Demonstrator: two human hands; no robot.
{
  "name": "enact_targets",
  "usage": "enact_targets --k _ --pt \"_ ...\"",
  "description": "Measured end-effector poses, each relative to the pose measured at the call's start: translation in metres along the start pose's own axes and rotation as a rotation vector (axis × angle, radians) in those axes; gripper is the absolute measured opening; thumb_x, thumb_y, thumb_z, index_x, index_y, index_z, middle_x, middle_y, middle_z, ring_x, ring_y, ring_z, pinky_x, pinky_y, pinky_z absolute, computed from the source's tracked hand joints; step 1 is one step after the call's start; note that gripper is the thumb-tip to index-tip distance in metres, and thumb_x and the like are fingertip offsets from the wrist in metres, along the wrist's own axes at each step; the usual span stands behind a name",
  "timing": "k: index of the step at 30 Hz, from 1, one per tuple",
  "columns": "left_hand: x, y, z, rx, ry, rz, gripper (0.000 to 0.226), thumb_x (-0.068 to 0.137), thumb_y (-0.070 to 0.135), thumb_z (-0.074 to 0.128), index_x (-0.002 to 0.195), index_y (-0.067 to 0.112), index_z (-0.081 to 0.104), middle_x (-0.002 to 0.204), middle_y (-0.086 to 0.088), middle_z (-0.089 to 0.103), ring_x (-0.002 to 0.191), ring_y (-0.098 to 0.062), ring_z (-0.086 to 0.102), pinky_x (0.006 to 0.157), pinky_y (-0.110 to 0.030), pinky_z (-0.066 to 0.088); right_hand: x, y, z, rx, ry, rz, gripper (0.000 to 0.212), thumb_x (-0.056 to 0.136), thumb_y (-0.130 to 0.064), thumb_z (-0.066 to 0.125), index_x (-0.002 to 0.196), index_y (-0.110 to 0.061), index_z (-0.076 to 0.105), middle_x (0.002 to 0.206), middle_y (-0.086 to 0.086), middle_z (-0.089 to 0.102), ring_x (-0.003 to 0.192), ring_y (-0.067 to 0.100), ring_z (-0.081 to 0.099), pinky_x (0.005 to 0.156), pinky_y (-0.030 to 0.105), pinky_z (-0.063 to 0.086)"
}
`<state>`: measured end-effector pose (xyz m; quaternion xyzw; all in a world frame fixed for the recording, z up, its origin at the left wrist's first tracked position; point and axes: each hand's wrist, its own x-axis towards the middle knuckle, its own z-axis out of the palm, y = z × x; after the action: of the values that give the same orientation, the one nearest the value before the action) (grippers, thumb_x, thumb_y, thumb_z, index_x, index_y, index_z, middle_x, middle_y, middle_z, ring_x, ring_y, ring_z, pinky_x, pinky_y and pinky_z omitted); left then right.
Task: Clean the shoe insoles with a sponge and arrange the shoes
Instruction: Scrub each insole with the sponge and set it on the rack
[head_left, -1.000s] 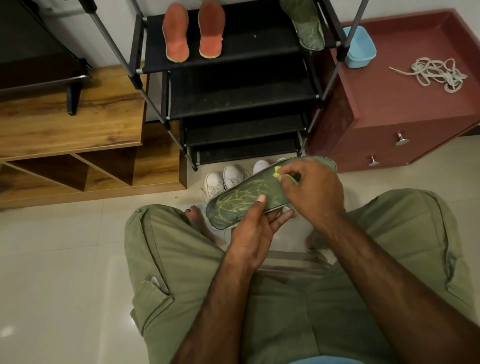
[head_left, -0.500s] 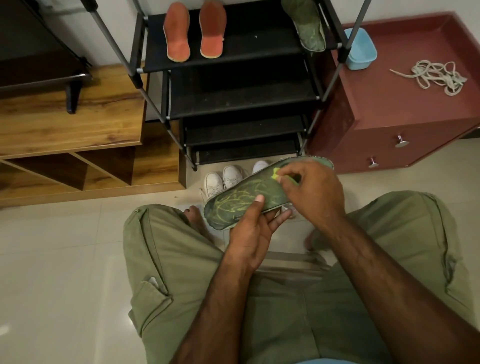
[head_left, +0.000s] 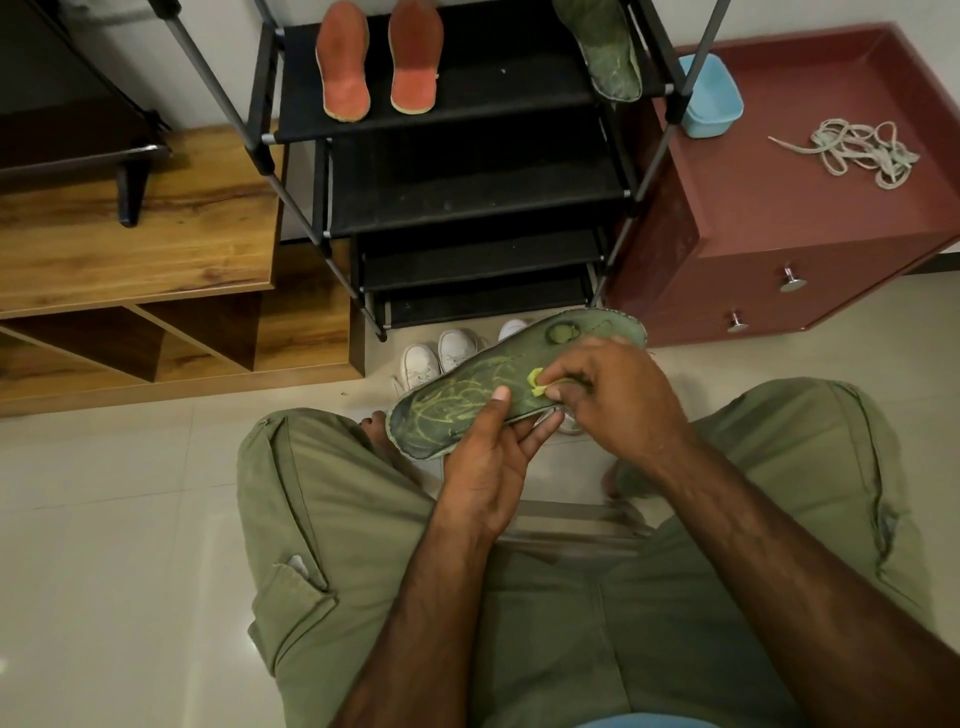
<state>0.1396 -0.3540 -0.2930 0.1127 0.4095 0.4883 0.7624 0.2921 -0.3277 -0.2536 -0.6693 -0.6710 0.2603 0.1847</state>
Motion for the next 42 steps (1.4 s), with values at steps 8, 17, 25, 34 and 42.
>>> enact_targets --k 8,17,25,34,42 --pt "0.000 0.000 0.005 -0.010 0.014 0.002 0.041 0.109 0.018 0.042 0.148 0.005 0.045 0.143 -0.019 0.060 0.133 -0.037 0.057 0.115 -0.052 0.042 0.000 -0.001 -0.001 -0.090 0.024 0.014 0.020 0.093 -0.012 0.072 0.106 -0.024 0.081 0.107 -0.003 0.067 0.101 0.014 0.055 0.084 0.029 0.044" --pt "0.000 -0.001 0.006 -0.023 0.033 0.002 0.043 0.108 0.017 0.045 0.149 0.005 0.044 0.143 -0.019 0.060 0.131 -0.036 0.059 0.114 -0.051 0.044 -0.005 0.002 0.001 -0.110 0.110 0.053 0.027 0.088 0.001 0.073 0.106 -0.017 0.081 0.117 -0.001 0.066 0.108 0.017 0.061 0.091 0.030 0.050" --pt "0.000 -0.001 0.004 -0.026 0.047 0.000 0.045 0.107 0.018 0.046 0.150 0.004 0.043 0.142 -0.019 0.060 0.131 -0.037 0.058 0.113 -0.050 0.045 -0.007 0.009 -0.003 -0.095 0.148 0.105 0.027 0.087 0.003 0.072 0.100 -0.018 0.081 0.121 -0.003 0.065 0.108 0.015 0.062 0.088 0.023 0.046" --pt "0.001 -0.001 -0.001 -0.008 0.019 0.007 0.049 0.107 0.020 0.047 0.150 -0.001 0.040 0.145 -0.026 0.055 0.135 -0.041 0.053 0.113 -0.049 0.045 -0.018 -0.006 0.006 -0.028 0.165 0.028 0.009 0.093 -0.018 0.072 0.100 -0.018 0.078 0.108 -0.005 0.067 0.093 0.014 0.063 0.080 0.031 0.052" --pt "0.000 0.002 0.004 -0.036 0.043 0.005 0.047 0.107 0.018 0.047 0.150 0.000 0.041 0.143 -0.023 0.058 0.131 -0.039 0.058 0.108 -0.048 0.050 -0.015 0.007 0.001 -0.013 0.247 0.168 0.026 0.091 -0.022 0.077 0.117 -0.023 0.076 0.116 -0.003 0.062 0.105 0.015 0.058 0.084 0.024 0.040"
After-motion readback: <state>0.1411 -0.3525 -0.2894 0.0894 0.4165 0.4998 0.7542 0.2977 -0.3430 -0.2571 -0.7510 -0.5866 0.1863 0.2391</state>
